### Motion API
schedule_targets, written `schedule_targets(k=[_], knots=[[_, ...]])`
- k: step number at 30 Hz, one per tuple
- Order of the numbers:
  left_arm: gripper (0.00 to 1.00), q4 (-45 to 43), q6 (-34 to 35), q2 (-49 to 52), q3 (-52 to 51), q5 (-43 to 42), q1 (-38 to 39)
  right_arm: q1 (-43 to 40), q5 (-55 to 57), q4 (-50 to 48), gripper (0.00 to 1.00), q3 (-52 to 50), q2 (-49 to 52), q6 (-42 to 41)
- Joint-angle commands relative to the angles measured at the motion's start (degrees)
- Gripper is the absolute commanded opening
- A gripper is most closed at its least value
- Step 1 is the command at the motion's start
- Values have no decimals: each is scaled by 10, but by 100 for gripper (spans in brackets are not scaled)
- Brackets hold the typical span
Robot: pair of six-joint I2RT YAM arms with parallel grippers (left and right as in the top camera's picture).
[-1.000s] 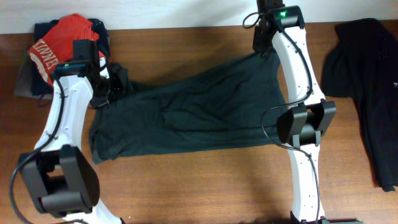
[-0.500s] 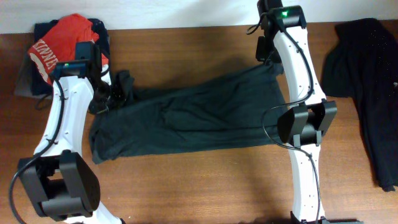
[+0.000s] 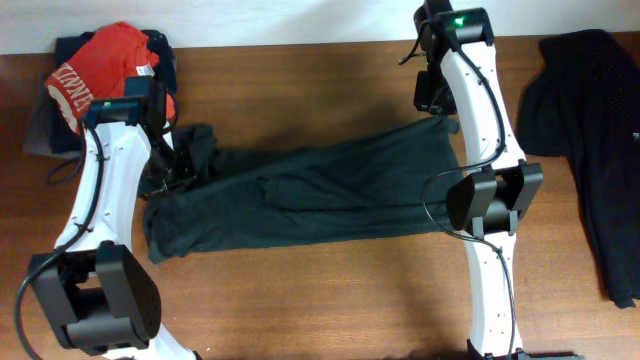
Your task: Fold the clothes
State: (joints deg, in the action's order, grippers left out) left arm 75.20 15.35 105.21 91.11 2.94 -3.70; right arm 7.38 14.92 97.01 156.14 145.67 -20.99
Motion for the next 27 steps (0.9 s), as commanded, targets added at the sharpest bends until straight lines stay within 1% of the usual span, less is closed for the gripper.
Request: schedule_targets(k=[1,4,7,9,14,16,17,19,20,21,25,27], knots=[[1,10,-9,-14,9,29,0,-3,8,3,4,11,-29,-7],[2,16,-9,-14,9,29,0,-3,8,3,5,10,-29,-7],[8,28,-9,-14,9,29,0,-3,7,3,12,10,-29,-7],[10,34,-9,-14,9,29,0,-3,7,3,17,10,-29,-5],[10,40,-9,-14,9,29,0,-3,3,3,18,10,-29,-5],[17,42,-9,-14,9,29,0,-3,3,3,20,10,-29,-2],[19,42,-9,-14,9,29,0,-3,3,3,22,10,-29,2],[28,39,-10,-14,9,29,0,-3,3,3,32,10,-29,10],[36,37,-10,-14,9,29,0,-3,3,3,36,10,-29,10],[40,33,-10,-14,9,29,0,-3,3,3,40,10,-29,10],[45,5,-10,-13,9,28,0,-3,3,1,50,10,-29,10],[47,-12,-20,-10,9,19,0,-3,3,0,53,10,-29,10]])
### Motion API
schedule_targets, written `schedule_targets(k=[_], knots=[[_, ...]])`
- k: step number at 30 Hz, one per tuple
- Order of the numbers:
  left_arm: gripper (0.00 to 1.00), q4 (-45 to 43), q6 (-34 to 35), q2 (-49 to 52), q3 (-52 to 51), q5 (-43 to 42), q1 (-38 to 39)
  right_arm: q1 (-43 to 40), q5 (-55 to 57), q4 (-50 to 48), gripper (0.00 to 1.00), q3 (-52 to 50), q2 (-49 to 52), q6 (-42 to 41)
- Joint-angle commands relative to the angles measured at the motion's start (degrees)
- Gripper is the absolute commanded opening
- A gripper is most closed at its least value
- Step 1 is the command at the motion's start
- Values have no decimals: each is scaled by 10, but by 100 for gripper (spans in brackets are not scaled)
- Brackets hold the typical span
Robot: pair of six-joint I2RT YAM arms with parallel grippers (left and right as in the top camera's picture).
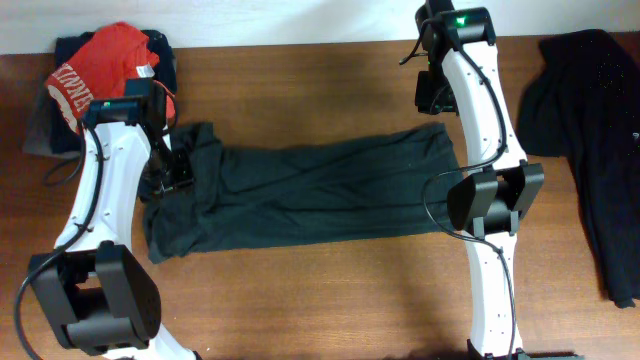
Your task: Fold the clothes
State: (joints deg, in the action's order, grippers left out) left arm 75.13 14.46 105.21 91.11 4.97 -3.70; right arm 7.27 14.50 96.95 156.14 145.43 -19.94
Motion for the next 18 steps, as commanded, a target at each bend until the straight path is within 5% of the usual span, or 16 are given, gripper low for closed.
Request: schedule_targets(k=[1,6,18], knots=[[50,-21,-14,-6,9,-8,0,-2,7,1,54,10,-26,0],[61,-73,-27,24,9,-43,0,-2,5,-2,54,10,-26,0],[64,-233,-115,125,9,-53,-1,-2,-8,-5,55,10,-26,0]])
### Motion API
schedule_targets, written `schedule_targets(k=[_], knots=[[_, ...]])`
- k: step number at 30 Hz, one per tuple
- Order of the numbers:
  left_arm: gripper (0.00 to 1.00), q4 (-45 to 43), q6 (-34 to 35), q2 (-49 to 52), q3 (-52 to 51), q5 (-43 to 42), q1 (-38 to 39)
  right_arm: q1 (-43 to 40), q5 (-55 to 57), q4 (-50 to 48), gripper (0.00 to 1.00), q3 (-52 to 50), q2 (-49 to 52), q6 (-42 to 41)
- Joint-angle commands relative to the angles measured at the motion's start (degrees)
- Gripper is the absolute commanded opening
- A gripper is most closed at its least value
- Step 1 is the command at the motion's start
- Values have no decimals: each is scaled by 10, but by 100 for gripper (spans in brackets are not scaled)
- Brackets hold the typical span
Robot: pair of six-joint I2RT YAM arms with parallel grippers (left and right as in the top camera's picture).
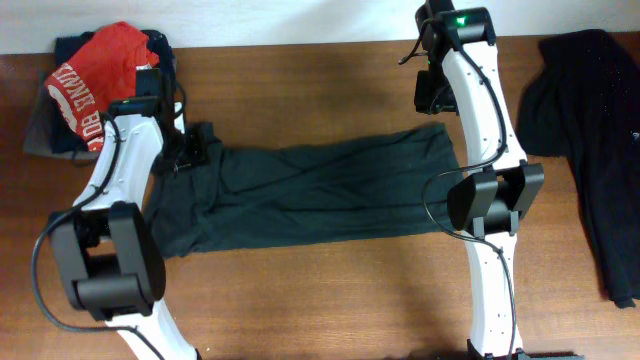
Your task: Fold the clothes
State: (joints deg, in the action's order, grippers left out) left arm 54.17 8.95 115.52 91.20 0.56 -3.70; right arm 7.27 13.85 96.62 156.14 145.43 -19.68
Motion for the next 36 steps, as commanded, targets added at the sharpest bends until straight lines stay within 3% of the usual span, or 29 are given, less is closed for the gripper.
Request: schedule_targets(k=[1,5,19,24,30,36], knots=[[64,-36,-78,28,8,-8,-1,-2,-1,-5,55,10,-26,-3],[64,-79,-147,41,8,-50,-1,-2,-1,-15,55,10,-26,-3],[62,-99,-207,65,8,-72,-1,-2,-1,-19,55,10,-26,-3],[38,-97,-213,65,8,-72,-1,-2,-1,-19,55,10,-26,-3],[24,-83,-209,62,8,-71,-1,-2,-1,-20,55,9,-26,-3],[2,-31,-197,43,21,-67,-1,-2,-1,-26,56,9,-26,-3]])
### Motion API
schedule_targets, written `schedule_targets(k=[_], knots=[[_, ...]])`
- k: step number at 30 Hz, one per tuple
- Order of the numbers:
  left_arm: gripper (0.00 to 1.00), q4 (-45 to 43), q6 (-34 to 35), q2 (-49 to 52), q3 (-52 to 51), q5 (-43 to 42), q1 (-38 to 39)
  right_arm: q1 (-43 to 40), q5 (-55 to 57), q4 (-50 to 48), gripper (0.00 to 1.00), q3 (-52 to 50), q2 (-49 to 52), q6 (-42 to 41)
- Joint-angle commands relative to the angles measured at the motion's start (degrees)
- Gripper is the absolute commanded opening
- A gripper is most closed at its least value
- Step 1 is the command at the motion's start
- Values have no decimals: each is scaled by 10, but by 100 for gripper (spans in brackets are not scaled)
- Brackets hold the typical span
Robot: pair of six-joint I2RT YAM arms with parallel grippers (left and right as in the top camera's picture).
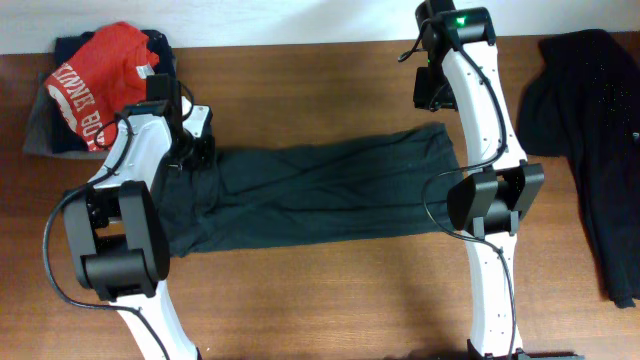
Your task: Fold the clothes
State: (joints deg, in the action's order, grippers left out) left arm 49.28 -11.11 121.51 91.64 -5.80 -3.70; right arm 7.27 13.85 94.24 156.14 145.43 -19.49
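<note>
A dark grey-green garment (320, 195) lies spread lengthwise across the middle of the wooden table (300, 80). My left gripper (200, 150) sits at the garment's upper left corner, right on the cloth. Its fingers are too dark against the fabric to tell open from shut. My right gripper (434, 112) hangs at the garment's upper right corner, and the wrist covers its fingers.
A red shirt with white lettering (95, 70) lies on a pile of dark clothes (45, 135) at the back left. A black garment (590, 120) is heaped at the right edge. The right arm's base (490, 300) stands at the front.
The left arm has swung further in, and its gripper now sits slightly right of and above where it was at the garment's left corner. The garment and the right arm look unchanged.
At first the garment lay slack and creased, with both grippers at its upper corners. Then it lay tauter and flatter. After that the left arm's elbow shifted towards the back, and the left gripper has crept rightwards along the corner.
</note>
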Motion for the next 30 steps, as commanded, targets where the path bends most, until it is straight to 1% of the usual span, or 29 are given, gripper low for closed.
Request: schedule_targets(k=[1,6,7,9,12,15,16,19,21,24,30], knots=[[1,35,21,-28,25,5,-1,-2,-1,-3,56,9,-26,-5],[1,70,30,-68,40,28,-1,-2,-1,-6,56,9,-26,-5],[1,74,37,-76,40,31,-1,-2,-1,-6,56,9,-26,-5],[1,90,75,-99,40,67,-3,-2,-1,-6,56,9,-26,-5],[2,110,75,-111,40,85,-3,-2,-1,-6,56,9,-26,-5],[7,133,78,-114,40,91,-3,-2,-1,-6,56,9,-26,-5],[9,145,88,-114,40,94,-3,-2,-1,-6,59,9,-26,-5],[9,179,124,-114,40,128,-3,-2,-1,-6,64,9,-26,-5],[9,202,144,-114,40,146,-3,-2,-1,-6,64,9,-26,-5],[8,236,168,-114,40,153,-3,-2,-1,-6,64,9,-26,-5],[9,288,180,-114,40,153,-3,-2,-2,-6,64,9,-26,-5]])
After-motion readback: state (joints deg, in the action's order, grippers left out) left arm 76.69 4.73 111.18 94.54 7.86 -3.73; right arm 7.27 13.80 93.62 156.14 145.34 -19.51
